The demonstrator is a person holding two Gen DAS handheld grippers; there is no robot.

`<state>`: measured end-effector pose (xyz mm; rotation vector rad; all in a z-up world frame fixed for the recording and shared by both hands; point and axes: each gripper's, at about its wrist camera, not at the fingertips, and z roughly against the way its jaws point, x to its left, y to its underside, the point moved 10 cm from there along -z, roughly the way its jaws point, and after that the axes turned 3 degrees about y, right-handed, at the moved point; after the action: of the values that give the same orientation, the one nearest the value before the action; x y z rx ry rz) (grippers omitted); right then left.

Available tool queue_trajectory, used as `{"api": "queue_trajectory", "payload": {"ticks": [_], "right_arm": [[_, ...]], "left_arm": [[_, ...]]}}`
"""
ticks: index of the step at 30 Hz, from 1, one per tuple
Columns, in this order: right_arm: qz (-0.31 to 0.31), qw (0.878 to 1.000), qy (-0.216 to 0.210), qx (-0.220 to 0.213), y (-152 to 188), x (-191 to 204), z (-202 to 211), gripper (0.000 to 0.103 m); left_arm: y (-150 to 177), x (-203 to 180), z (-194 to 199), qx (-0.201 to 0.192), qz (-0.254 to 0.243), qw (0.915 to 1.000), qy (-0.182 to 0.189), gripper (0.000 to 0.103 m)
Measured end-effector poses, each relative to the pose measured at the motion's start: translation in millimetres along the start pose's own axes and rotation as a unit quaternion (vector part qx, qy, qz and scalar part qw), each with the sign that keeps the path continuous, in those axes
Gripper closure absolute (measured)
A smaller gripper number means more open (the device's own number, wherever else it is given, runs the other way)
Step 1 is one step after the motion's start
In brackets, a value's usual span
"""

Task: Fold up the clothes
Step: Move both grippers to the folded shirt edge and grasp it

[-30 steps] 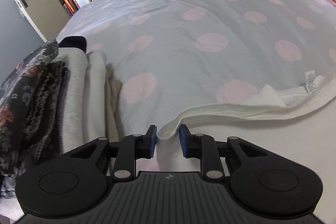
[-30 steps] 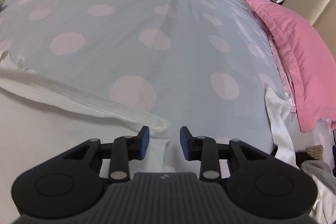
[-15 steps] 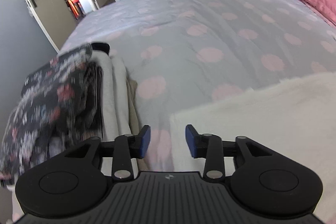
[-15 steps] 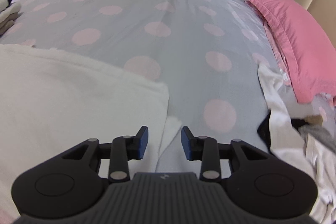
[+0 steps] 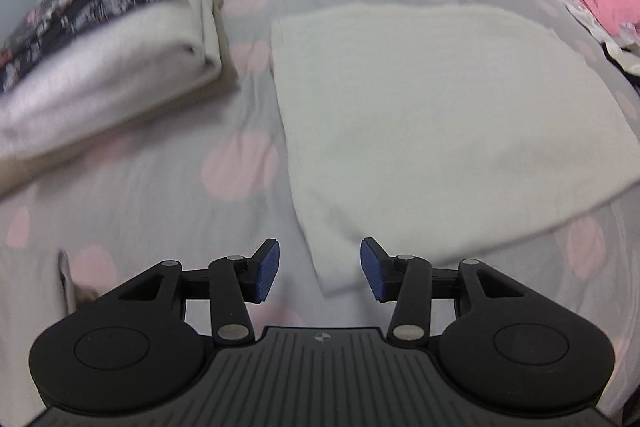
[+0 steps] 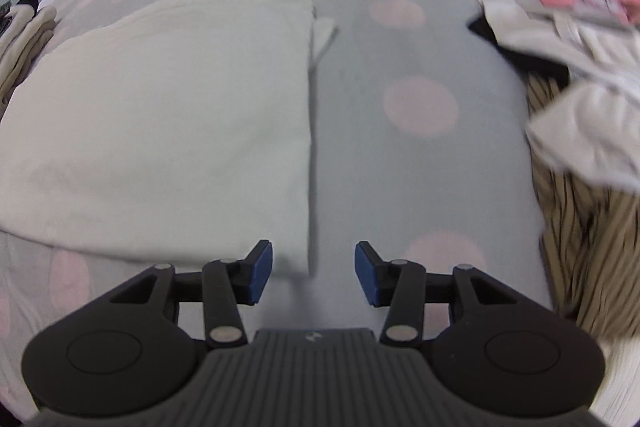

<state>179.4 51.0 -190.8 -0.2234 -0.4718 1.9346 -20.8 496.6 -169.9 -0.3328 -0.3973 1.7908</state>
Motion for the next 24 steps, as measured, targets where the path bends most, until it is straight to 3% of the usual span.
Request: {"api": "queue_trajectory", "payload": {"ticks": [5,9,10,12,13,14,20,23,24], "right_arm": [[0.017,1.0,-0.012,-0.015,7.2,5.9,-4.0,0.054],[0.039,0.999,-0.02,-0.03,9.1,13.5,-8.1,0.058],[0.044,0.998,-0.022,-0.033,9.6,15.4,-9.1,0.061],[0.057,0.998,-0.015,-0.031,10.9,19.3,-15.4,0.082],[0.063,0.998,-0.006,-0.028,11.5,19.8,-19.2,0.098],[0.066,0.997,0.004,-0.027,11.5,17.9,-21.2,0.103],[0.052,0.997,0.043,-0.03,7.5,-2.3,-21.1,0.103],[0.066,0.996,0.048,-0.038,8.2,-0.3,-17.2,0.103],[0.073,0.995,0.048,-0.041,8.6,1.4,-15.7,0.103]], "left_arm": [[17.5,-9.3,-18.0,0.02,-0.038,0.9989,-0.019,0.064],[22.8,-15.8,-26.5,0.022,-0.041,0.9989,-0.007,0.081],[23.4,-16.4,-27.5,0.023,-0.044,0.9987,-0.011,0.088],[23.5,-16.1,-26.9,0.02,-0.044,0.9987,-0.017,0.097],[23.2,-14.2,-24.8,0.019,-0.041,0.9988,-0.021,0.103],[22.8,-12.2,-22.6,0.018,-0.038,0.9988,-0.025,0.103],[21.5,7.6,-13.4,0.018,-0.025,0.9978,-0.059,0.103],[22.9,21.3,-9.4,0.021,-0.05,0.9913,-0.12,0.103],[22.9,23.7,-6.4,0.018,-0.042,0.9927,-0.112,0.103]]}}
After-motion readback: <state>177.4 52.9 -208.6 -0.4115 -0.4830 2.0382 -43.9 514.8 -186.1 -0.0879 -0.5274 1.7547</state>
